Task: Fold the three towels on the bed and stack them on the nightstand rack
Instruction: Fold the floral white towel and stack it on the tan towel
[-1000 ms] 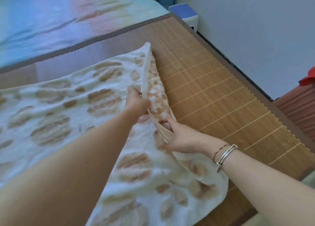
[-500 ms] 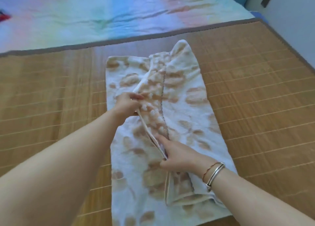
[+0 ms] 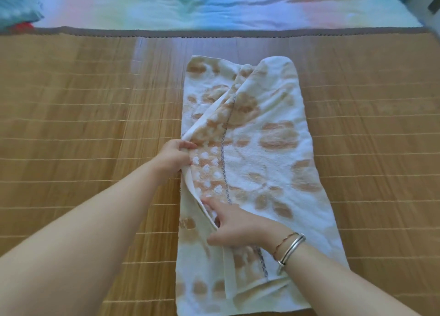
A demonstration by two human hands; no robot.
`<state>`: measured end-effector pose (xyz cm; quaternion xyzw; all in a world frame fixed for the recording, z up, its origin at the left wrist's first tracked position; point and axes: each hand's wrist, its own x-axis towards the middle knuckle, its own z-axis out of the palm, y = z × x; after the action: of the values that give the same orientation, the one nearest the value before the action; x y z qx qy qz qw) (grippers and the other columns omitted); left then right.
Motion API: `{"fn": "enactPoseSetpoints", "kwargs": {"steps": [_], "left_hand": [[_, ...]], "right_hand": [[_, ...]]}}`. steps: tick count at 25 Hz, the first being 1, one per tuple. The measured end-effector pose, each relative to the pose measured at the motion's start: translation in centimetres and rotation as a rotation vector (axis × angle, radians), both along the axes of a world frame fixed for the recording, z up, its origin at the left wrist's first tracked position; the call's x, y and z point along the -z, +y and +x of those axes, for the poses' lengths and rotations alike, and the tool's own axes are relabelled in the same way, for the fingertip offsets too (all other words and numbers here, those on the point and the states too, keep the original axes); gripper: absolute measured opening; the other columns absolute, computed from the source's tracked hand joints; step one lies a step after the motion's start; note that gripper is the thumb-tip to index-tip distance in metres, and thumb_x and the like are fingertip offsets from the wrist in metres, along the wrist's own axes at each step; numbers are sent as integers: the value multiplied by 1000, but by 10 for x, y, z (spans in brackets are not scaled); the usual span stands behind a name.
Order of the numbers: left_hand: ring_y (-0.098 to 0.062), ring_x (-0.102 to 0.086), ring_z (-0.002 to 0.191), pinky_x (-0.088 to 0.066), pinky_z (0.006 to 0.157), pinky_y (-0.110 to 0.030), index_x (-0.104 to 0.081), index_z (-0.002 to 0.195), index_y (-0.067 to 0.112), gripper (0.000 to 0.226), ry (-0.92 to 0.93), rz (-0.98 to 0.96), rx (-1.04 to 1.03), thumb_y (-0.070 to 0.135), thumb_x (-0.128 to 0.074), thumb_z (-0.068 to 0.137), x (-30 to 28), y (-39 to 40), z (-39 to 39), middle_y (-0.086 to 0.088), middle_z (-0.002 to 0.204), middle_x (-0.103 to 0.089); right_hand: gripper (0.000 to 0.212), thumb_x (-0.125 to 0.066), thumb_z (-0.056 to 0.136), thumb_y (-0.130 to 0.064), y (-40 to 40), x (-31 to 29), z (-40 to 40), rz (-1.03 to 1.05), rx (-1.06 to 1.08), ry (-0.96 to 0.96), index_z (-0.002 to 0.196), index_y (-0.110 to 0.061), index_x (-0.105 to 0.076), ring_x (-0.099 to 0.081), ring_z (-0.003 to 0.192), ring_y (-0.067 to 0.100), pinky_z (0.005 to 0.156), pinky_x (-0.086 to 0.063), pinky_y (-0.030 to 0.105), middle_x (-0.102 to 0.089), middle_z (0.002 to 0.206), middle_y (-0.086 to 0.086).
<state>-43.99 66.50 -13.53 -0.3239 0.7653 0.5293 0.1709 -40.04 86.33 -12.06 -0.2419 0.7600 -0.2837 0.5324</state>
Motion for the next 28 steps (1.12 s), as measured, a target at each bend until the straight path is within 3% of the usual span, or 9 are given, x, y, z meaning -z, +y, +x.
{"fn": "enactPoseSetpoints", "kwargs": {"steps": [3, 5, 7, 10, 14, 17, 24, 26, 28], "left_hand": [[-20, -56, 99, -50, 85, -35, -44, 131, 23, 52, 20, -22, -2, 5, -61, 86, 12, 11, 19, -4, 129, -46], [-22, -55, 106, -49, 86, -37, -34, 132, 25, 59, 32, 7, -70, 12, -66, 85, 18, 22, 36, -3, 131, -44], [-22, -58, 100, -51, 78, -38, -29, 126, 27, 62, 5, 44, -154, 16, -70, 82, 20, 31, 63, -5, 124, -47], [-23, -64, 100, -56, 83, -43, -28, 119, 26, 68, -92, 120, -197, 20, -79, 74, 26, 47, 105, -9, 117, -58], [-20, -71, 91, -60, 73, -38, -46, 117, 15, 54, -124, 289, -101, 14, -80, 75, 27, 70, 136, -9, 107, -69], [-19, -73, 87, -59, 82, -37, -66, 106, 11, 31, -143, 405, 77, 14, -78, 77, 30, 71, 150, -7, 95, -75], [-21, -71, 95, -56, 90, -41, -62, 116, 12, 25, -133, 470, 131, 21, -60, 93, 23, 65, 176, -8, 105, -73], [-21, -70, 98, -56, 89, -41, -59, 119, 17, 24, -102, 479, 87, 21, -50, 97, 20, 65, 185, -7, 108, -72], [-23, -68, 99, -55, 89, -41, -58, 120, 19, 25, -54, 428, -12, 17, -45, 99, 16, 64, 195, -6, 108, -70]], "right_hand": [[85, -56, 82, -21, -8, 21, 16, 8, -36, 60, 150, -33, -6, -56, 75, 17, 64, -49, 31, -55, 93, -2], [84, -55, 84, -22, -3, 29, 23, -41, 52, 5, 151, -36, -4, -54, 67, 8, 60, -47, 24, -51, 84, -10], [70, -53, 88, -23, 7, 28, 30, -117, 170, -66, 147, -38, -19, -53, 59, 5, 56, -47, 22, -50, 77, -10], [37, -49, 85, -23, 26, 28, 25, -161, 306, 119, 120, -37, -52, -60, 68, 15, 69, -55, 40, -56, 76, -7], [19, -51, 83, -20, 44, 32, 26, -130, 257, 163, 102, -23, -56, -55, 79, 8, 73, -50, 27, -56, 90, -8], [20, -51, 81, -11, 43, 41, 46, -118, 259, 196, 97, -20, -58, -55, 85, 8, 73, -48, 21, -56, 96, -4], [15, -48, 85, -8, 26, 28, 55, -25, 317, 150, 97, -13, -56, -50, 73, 13, 61, -42, 26, -53, 89, -1], [20, -53, 86, -19, 24, 22, 63, -54, 292, 196, 105, -17, -54, -55, 83, 16, 70, -49, 30, -56, 98, -1], [44, -60, 84, -37, 31, 19, 75, -75, 164, 363, 123, -23, -47, -54, 107, 16, 92, -47, 33, -54, 117, -3]]}}
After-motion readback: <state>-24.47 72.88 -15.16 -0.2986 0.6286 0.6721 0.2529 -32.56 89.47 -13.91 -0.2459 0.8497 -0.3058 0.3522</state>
